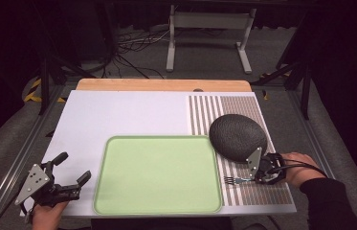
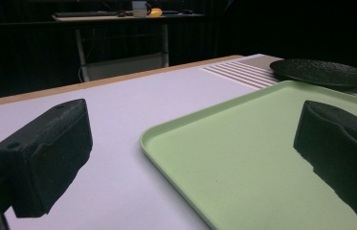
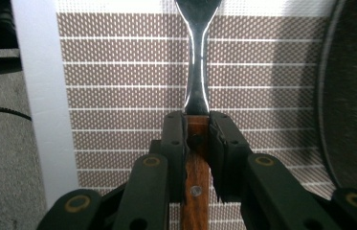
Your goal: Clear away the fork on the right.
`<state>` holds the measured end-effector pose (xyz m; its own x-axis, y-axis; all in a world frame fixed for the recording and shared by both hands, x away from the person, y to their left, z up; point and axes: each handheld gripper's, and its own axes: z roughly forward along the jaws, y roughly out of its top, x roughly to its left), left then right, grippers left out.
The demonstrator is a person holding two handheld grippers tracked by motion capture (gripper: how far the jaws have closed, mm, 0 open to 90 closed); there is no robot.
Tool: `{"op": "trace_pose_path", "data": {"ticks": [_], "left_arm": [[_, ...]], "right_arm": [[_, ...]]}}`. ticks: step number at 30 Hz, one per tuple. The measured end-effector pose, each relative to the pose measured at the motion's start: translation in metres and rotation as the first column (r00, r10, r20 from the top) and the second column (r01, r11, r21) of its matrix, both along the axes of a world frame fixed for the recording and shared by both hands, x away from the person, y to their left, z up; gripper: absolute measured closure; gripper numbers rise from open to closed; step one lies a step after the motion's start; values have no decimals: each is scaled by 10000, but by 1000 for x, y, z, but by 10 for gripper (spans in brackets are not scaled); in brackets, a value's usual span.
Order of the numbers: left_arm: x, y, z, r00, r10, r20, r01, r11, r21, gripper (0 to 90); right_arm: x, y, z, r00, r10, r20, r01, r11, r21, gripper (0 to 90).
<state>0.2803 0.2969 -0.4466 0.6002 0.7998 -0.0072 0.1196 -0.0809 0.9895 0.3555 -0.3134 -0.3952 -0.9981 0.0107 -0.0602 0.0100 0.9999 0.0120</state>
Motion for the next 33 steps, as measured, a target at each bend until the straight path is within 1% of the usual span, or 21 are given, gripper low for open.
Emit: {"op": "trace_pose_path", "data": {"ticks": [7,10,11,13,14,15,16,17,18,19,20,21,23,24,25,27,28,29,30,31,33], "left_arm": [[0,0,0,10000,6,11,-6,10000,-17,3],[0,0,0,10000,8,7,-8,10000,-24,2],[0,0,0,10000,-2,15,2,10000,-28,2],[0,0,0,10000,7,7,-7,10000,-37,3],[0,0,0,10000,-3,3,3,10000,-36,2],[0,0,0,10000,-13,5,13,10000,-33,2],[0,0,0,10000,-20,8,20,10000,-28,3],[0,0,0,10000,-23,14,23,10000,-23,2],[0,0,0,10000,-23,14,23,10000,-23,2],[0,0,0,10000,-25,19,25,10000,-17,2],[0,0,0,10000,-36,5,36,10000,-14,2],[0,0,0,10000,-41,0,41,10000,-20,3],[0,0,0,10000,-44,-3,44,10000,-28,3],[0,0,0,10000,-59,13,59,10000,1,3],[0,-1,0,10000,-52,29,52,10000,-1,2],[0,-1,0,10000,-53,28,53,10000,8,3],[0,-1,0,10000,-68,19,68,10000,28,3],[0,-1,0,10000,-68,19,68,10000,28,3],[0,-1,0,10000,-63,22,63,10000,24,3],[0,-1,0,10000,-63,22,63,10000,24,2],[0,-1,0,10000,-51,9,51,10000,3,2]], "right_arm": [[-1,3,16,9993,-152,349,141,9994,318,777],[-1,5,20,9990,-243,365,227,9988,431,777],[-2,9,25,9984,-477,319,452,9962,743,777],[-2,12,29,9977,-572,371,540,9951,828,777],[-2,14,31,9965,-717,431,672,9929,982,777],[-2,16,33,9961,-732,493,671,9910,1158,777],[-3,18,35,9944,-922,507,850,9878,1303,777],[-3,21,37,9929,-1085,496,1005,9848,1416,777],[-3,21,37,9929,-1085,496,1005,9848,1416,777],[-6,28,42,9897,-1293,620,1176,9794,1644,777],[-7,31,44,9881,-1441,531,1332,9762,1710,777],[-8,35,46,9842,-1681,550,1551,9698,1884,777],[-7,37,47,9842,-1688,529,1557,9687,1933,776],[-8,42,50,9770,-2078,468,1947,9603,1998,776],[-9,44,51,9741,-2205,505,2065,9579,1994,777],[-8,49,53,9657,-2549,487,2399,9484,2074,776],[-8,51,53,9595,-2790,402,2640,9394,2186,776],[-8,51,53,9595,-2790,402,2640,9394,2186,776],[-9,56,54,9476,-3178,336,3018,9246,2325,776],[-9,56,54,9476,-3178,336,3018,9246,2325,776],[-8,61,55,9380,-3456,256,3287,9105,2509,776]]}}
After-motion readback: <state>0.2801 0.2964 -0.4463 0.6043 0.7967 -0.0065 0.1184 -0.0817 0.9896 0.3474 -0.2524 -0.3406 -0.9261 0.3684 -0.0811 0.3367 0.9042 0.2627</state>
